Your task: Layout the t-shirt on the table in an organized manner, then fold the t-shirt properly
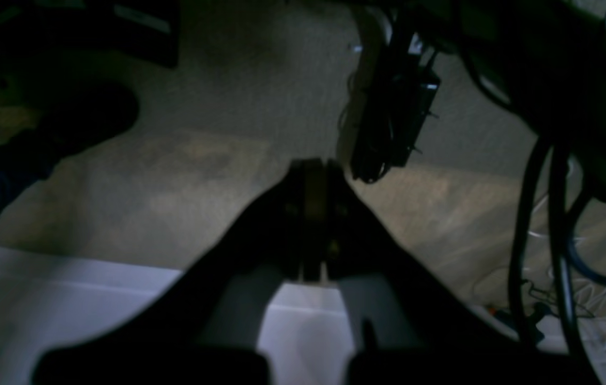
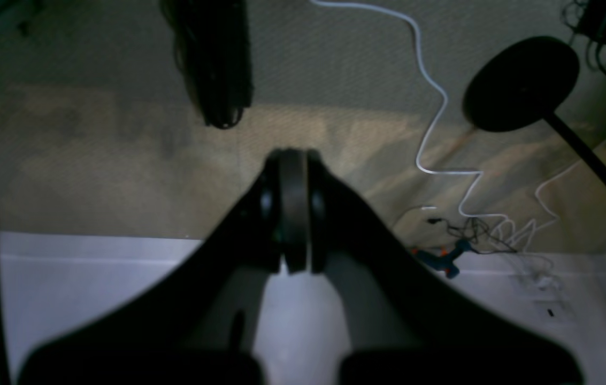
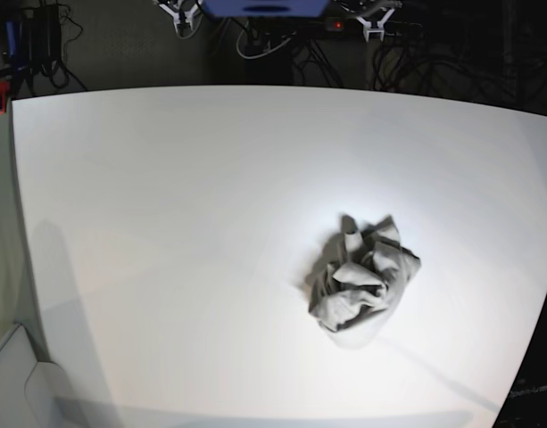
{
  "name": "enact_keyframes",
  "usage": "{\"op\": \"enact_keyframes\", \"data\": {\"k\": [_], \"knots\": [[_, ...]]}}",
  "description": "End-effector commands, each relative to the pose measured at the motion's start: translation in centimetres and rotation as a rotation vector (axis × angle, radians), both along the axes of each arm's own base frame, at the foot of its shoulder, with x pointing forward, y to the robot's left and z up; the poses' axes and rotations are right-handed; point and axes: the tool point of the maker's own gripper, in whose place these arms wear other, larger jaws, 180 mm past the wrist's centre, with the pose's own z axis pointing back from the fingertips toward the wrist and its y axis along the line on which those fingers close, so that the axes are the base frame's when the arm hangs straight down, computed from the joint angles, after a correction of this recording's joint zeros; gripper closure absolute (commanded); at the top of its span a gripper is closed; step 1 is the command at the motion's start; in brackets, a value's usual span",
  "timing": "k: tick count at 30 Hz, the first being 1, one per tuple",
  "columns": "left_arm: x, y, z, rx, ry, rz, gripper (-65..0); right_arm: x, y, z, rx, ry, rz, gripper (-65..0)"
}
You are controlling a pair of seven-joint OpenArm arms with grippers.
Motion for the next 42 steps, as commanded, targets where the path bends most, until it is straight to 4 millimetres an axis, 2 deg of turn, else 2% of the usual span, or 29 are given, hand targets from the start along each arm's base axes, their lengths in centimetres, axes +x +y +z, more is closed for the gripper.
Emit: {"op": "enact_keyframes", "data": {"k": [1, 3, 5, 6, 9, 10, 14, 20, 23, 24, 27, 31, 34, 39, 42], "knots": [[-0.7, 1.3, 0.1, 0.042, 0.014, -0.001, -0.3, -0.4, 0.7, 0.0, 0.034, 0.006, 0.002, 0.0], [-2.4, 2.4, 0.3, 0.059, 0.035, -0.004, -0.3, -0.8, -0.2, 0.1, 0.022, 0.012, 0.007, 0.0], [-1.7, 2.7, 0.3, 0.062, -0.011, -0.009, -0.3, -1.0, -0.3, 0.3, 0.022, -0.011, 0.010, 0.0], [-2.3, 2.7, 0.5, 0.061, -0.020, -0.012, -0.3, -1.0, -0.4, 0.6, 0.023, -0.030, 0.013, 0.0], [-2.2, 3.6, 0.9, 0.068, -0.050, -0.023, -0.3, -0.6, 0.0, 1.7, 0.032, -0.088, 0.014, 0.0], [-2.8, 3.7, 1.0, 0.067, -0.040, -0.026, -0.3, -0.6, -0.4, 2.2, 0.027, -0.100, 0.018, 0.0], [-3.2, 3.4, 1.6, 0.056, -0.057, -0.034, -0.3, 0.1, -0.3, 3.4, 0.030, -0.128, 0.020, 0.0], [-3.3, 3.1, 1.7, 0.044, -0.026, -0.035, -0.3, 0.1, -0.3, 3.5, 0.028, -0.102, 0.020, 0.0], [-4.1, 3.1, 2.3, 0.041, -0.041, -0.043, -0.3, 0.6, -0.1, 4.4, 0.033, -0.143, 0.021, 0.0], [-4.2, 3.8, 2.9, 0.049, -0.060, -0.053, -0.3, 0.3, -0.2, 5.1, 0.033, -0.161, 0.021, 0.0], [-4.6, 4.0, 5.2, 0.042, -0.136, -0.074, -0.3, 1.9, -1.1, 8.4, 0.029, -0.273, 0.043, 0.0], [-2.1, 3.7, 11.1, 0.021, -0.320, -0.144, -0.3, 4.5, -2.0, 14.5, 0.025, -0.433, 0.092, 0.0], [-0.1, 3.0, 14.8, 0.004, -0.420, -0.174, -0.3, 6.2, -2.3, 18.0, 0.028, -0.514, 0.131, 0.0], [2.7, 5.9, 19.7, 0.079, -0.544, -0.152, -0.3, 8.1, -1.3, 23.0, 0.050, -0.583, 0.152, 0.0], [4.4, 7.3, 21.8, 0.120, -0.604, -0.146, -0.3, 8.9, -0.9, 24.7, 0.058, -0.617, 0.154, 0.0]]}}
